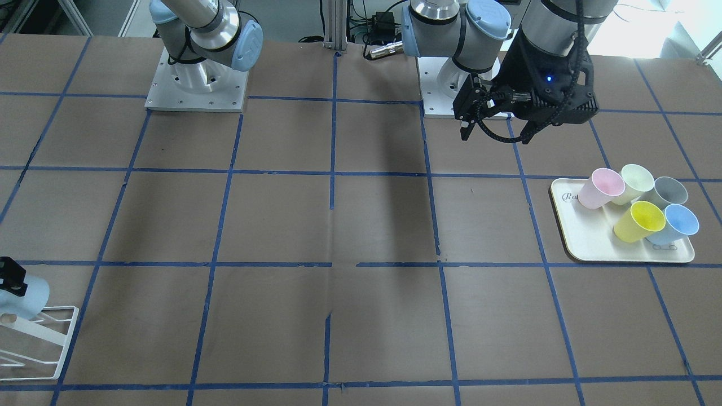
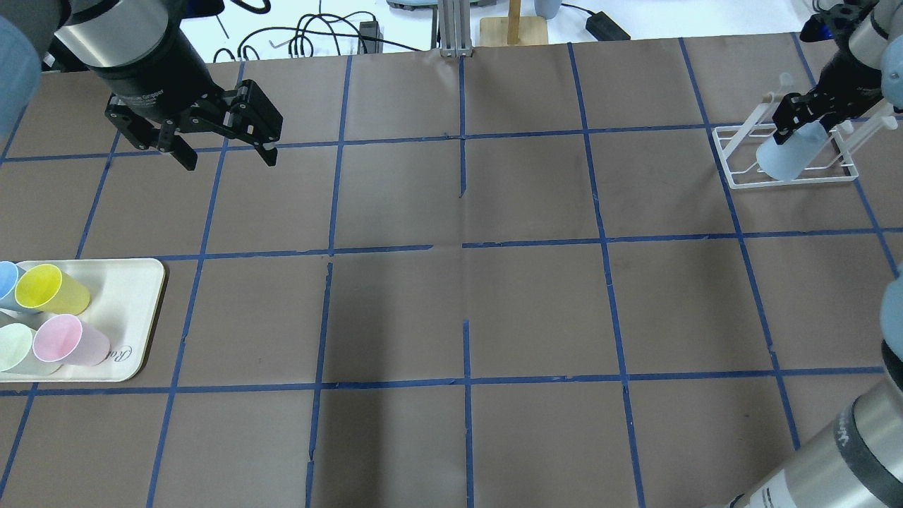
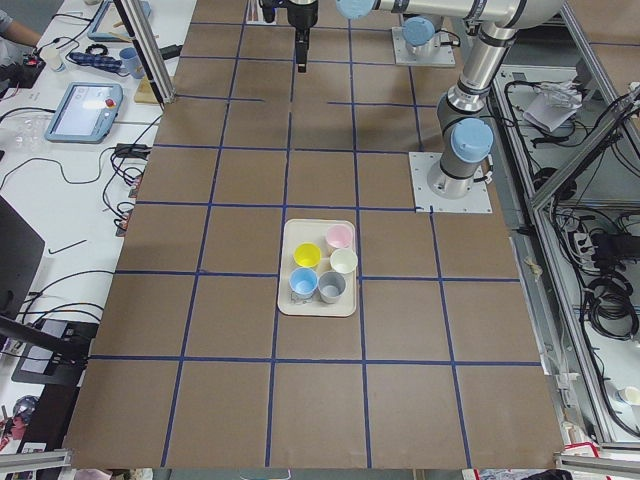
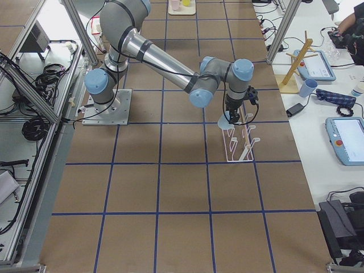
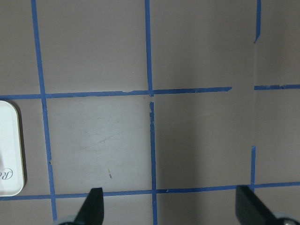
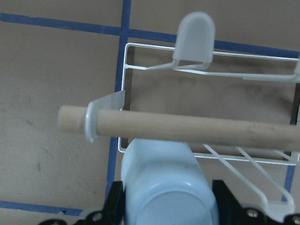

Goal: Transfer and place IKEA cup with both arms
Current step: 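Lift the light blue cup up off the rack with the right gripper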

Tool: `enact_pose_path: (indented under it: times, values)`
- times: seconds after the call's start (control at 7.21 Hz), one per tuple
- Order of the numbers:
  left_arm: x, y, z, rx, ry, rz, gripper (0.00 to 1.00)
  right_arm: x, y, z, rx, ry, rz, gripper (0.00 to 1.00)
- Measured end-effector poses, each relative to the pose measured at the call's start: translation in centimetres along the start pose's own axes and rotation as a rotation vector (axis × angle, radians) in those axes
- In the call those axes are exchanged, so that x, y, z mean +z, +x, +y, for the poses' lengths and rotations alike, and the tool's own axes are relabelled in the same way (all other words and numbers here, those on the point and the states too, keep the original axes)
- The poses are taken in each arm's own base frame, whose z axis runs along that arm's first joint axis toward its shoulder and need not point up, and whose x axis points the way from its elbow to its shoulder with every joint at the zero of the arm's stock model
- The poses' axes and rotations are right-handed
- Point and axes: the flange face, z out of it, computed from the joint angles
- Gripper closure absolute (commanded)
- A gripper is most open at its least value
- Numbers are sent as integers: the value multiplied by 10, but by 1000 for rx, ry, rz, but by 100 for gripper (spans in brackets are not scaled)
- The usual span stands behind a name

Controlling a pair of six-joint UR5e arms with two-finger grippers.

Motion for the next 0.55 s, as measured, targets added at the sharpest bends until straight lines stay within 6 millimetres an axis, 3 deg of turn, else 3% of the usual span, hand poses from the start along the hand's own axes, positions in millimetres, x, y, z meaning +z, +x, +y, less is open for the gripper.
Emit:
enact_pose_path:
  times: [0.55]
  values:
    - [-2,0,0,0,3,0,0,-36,3,0,-10,-12,20,84]
